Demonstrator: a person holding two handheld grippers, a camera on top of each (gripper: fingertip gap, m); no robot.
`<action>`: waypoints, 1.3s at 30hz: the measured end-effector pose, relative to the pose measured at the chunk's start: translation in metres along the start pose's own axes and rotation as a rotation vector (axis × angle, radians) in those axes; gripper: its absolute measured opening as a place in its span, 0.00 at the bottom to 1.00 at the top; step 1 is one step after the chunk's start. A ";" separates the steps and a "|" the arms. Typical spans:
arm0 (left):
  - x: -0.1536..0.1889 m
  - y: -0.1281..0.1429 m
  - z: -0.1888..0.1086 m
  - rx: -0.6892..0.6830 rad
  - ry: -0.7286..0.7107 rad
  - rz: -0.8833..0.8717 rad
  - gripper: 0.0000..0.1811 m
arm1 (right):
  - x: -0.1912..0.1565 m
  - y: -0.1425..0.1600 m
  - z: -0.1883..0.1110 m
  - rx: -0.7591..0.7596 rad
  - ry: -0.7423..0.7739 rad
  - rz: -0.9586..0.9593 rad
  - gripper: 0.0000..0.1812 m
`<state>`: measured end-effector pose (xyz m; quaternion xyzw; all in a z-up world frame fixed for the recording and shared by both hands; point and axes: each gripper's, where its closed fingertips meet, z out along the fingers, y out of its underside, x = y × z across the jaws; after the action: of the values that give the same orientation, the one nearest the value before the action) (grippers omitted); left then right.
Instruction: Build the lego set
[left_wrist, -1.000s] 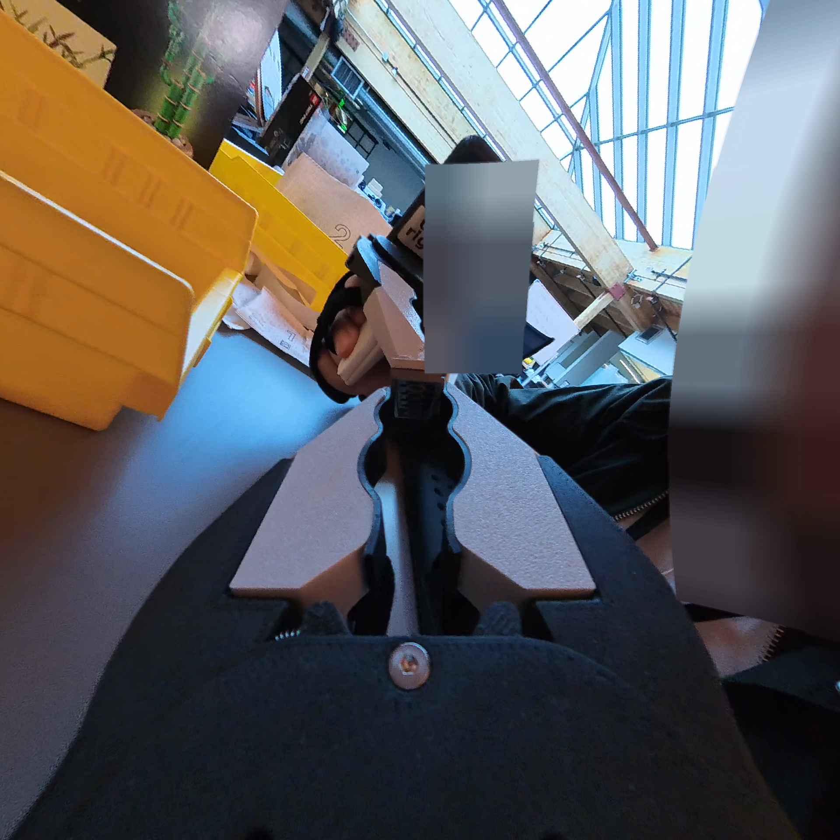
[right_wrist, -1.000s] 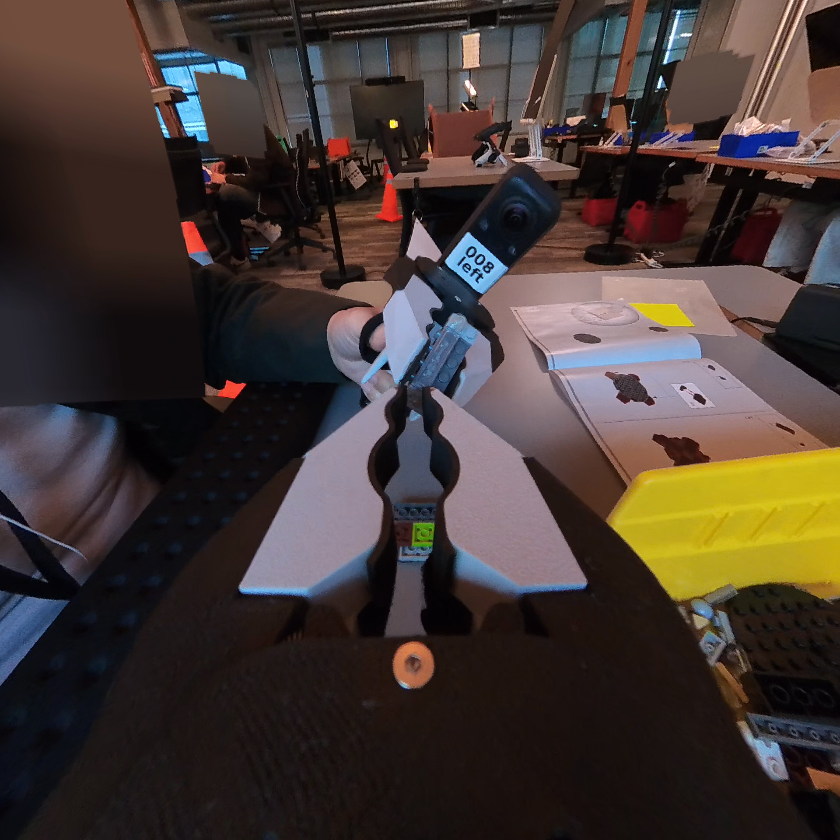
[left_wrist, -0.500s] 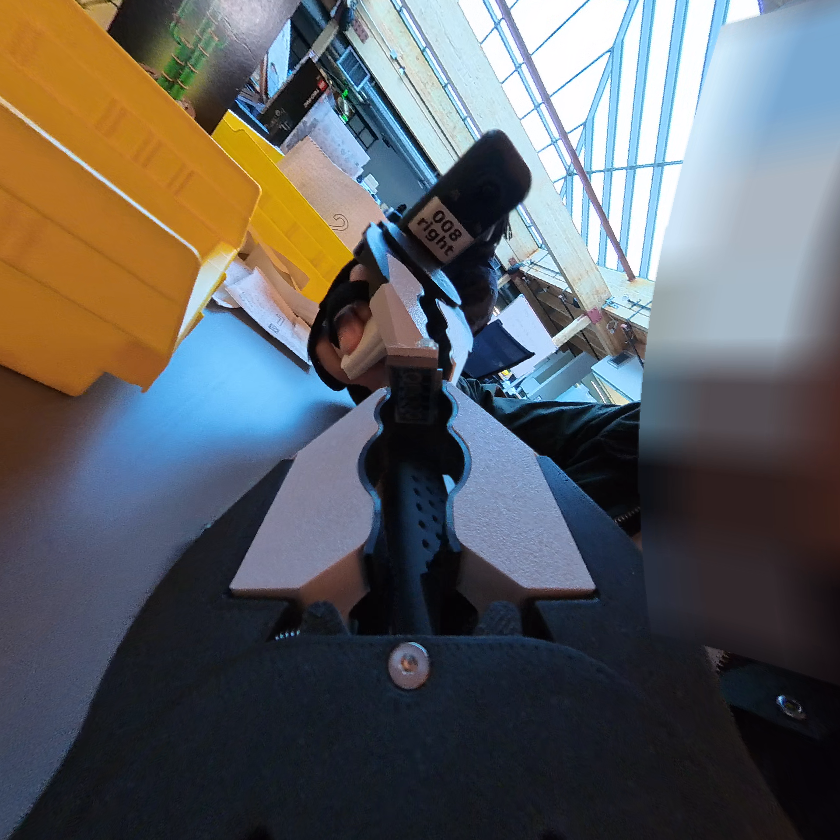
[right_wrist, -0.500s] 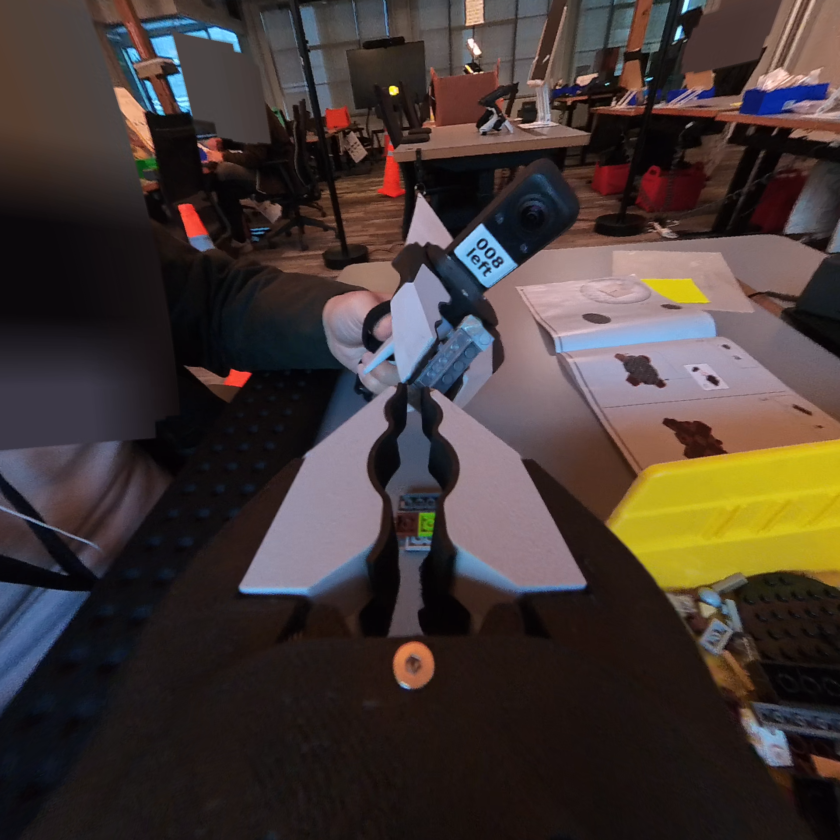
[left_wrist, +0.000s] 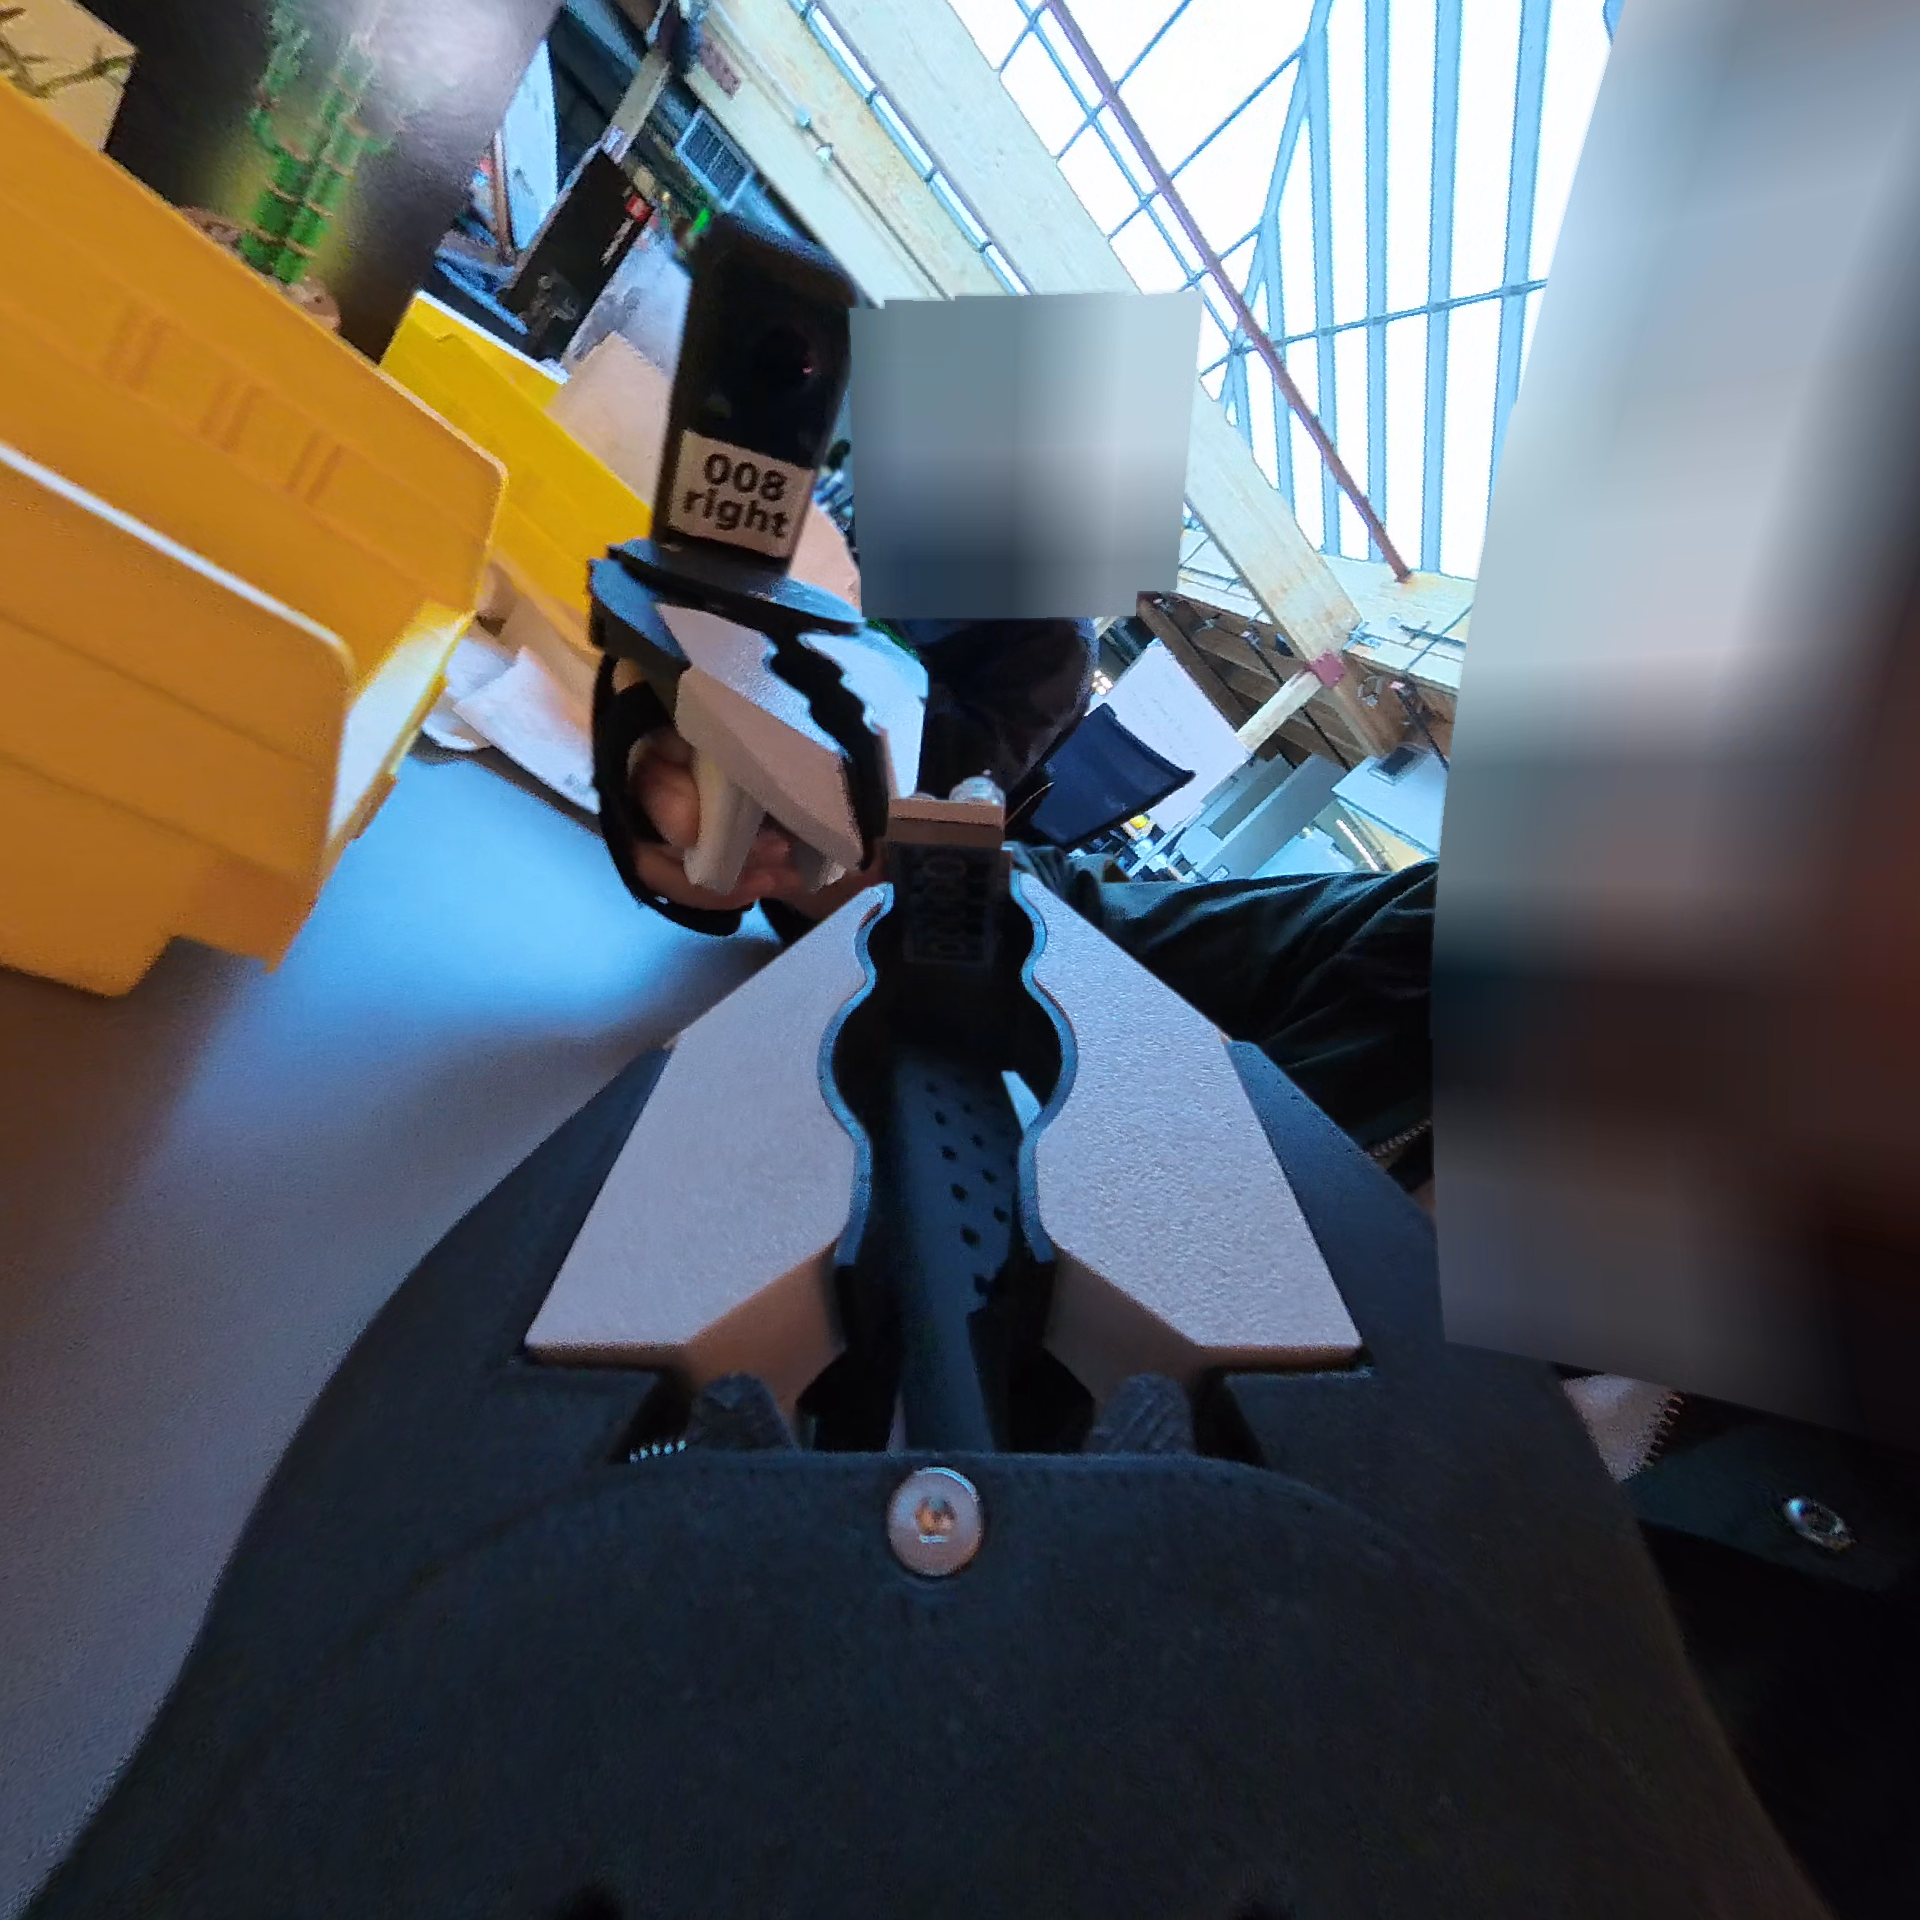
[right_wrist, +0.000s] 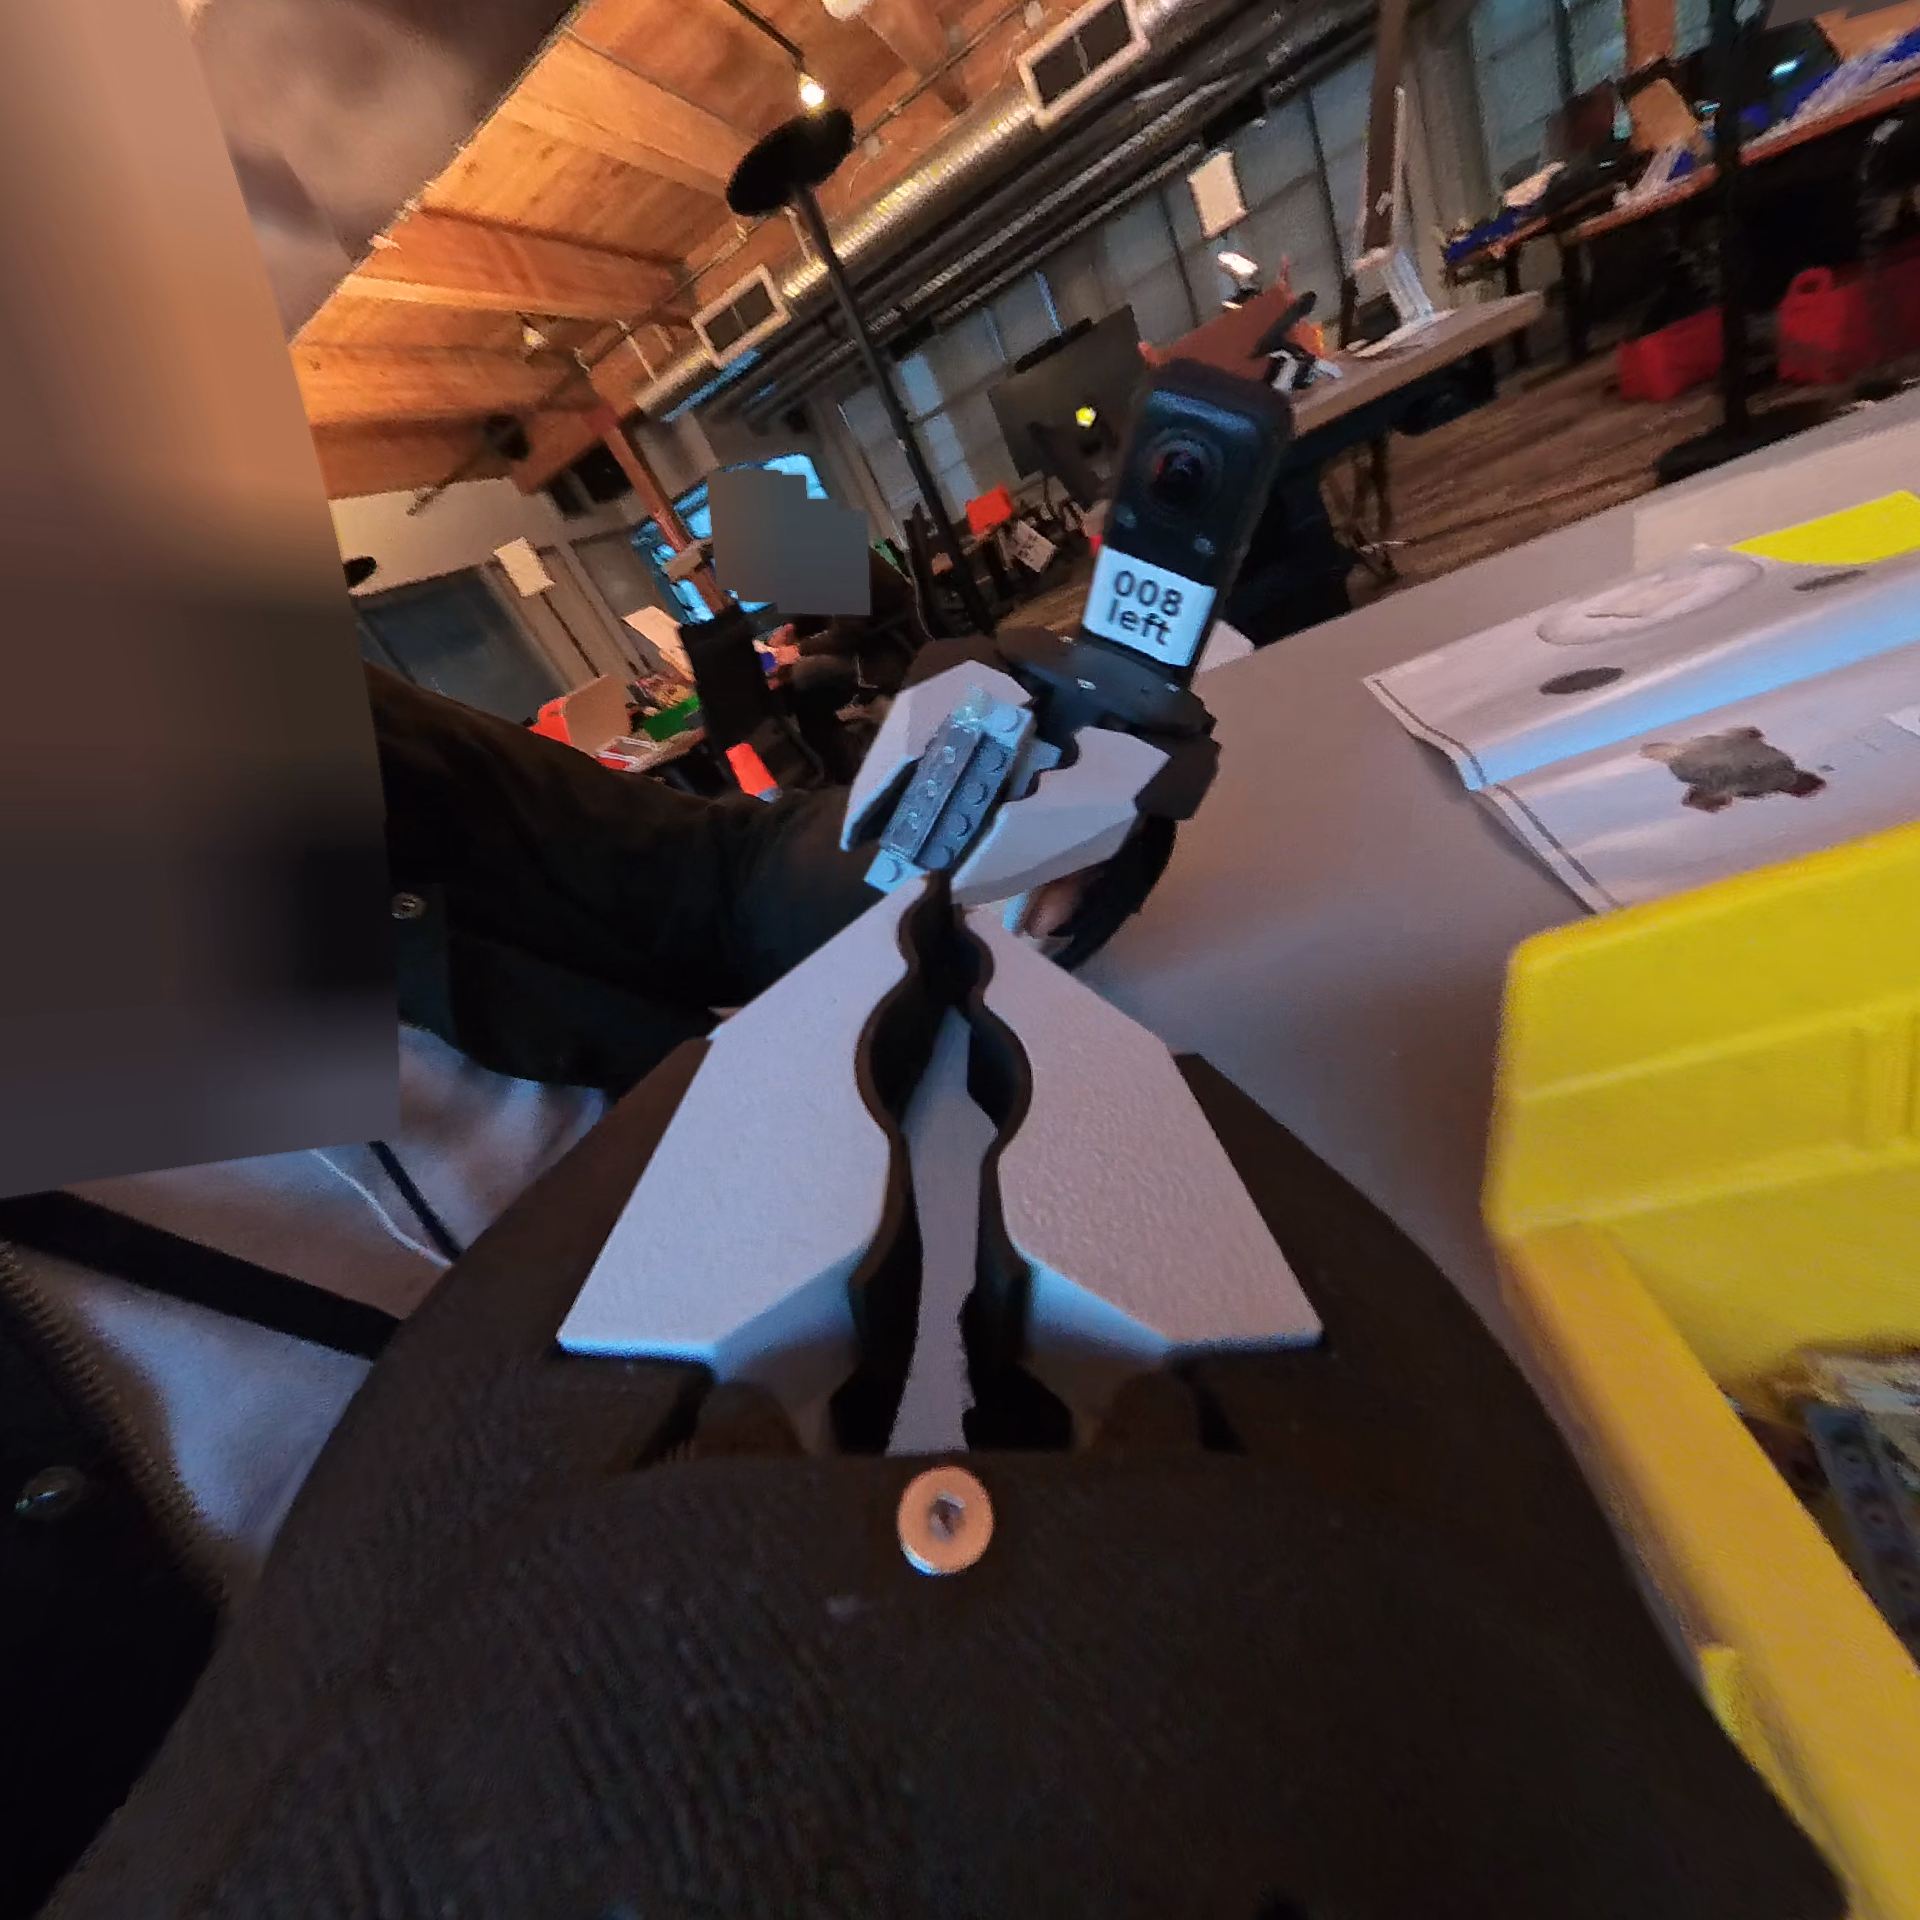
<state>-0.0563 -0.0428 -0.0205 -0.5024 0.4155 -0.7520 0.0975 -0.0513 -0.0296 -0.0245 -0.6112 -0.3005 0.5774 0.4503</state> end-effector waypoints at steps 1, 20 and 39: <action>-0.004 0.001 -0.001 -0.005 -0.018 0.001 0.09 | 0.003 0.001 0.000 -0.005 0.018 -0.011 0.00; 0.003 0.000 -0.005 -0.013 0.007 0.047 0.09 | 0.019 0.004 -0.005 -0.016 0.134 -0.033 0.00; 0.013 -0.024 -0.040 0.157 -0.014 0.206 0.09 | 0.019 -0.017 -0.008 -0.083 0.333 -0.293 0.11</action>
<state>-0.0895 -0.0135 -0.0004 -0.4530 0.4040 -0.7648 0.2163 -0.0385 -0.0073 -0.0178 -0.6659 -0.3311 0.3842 0.5472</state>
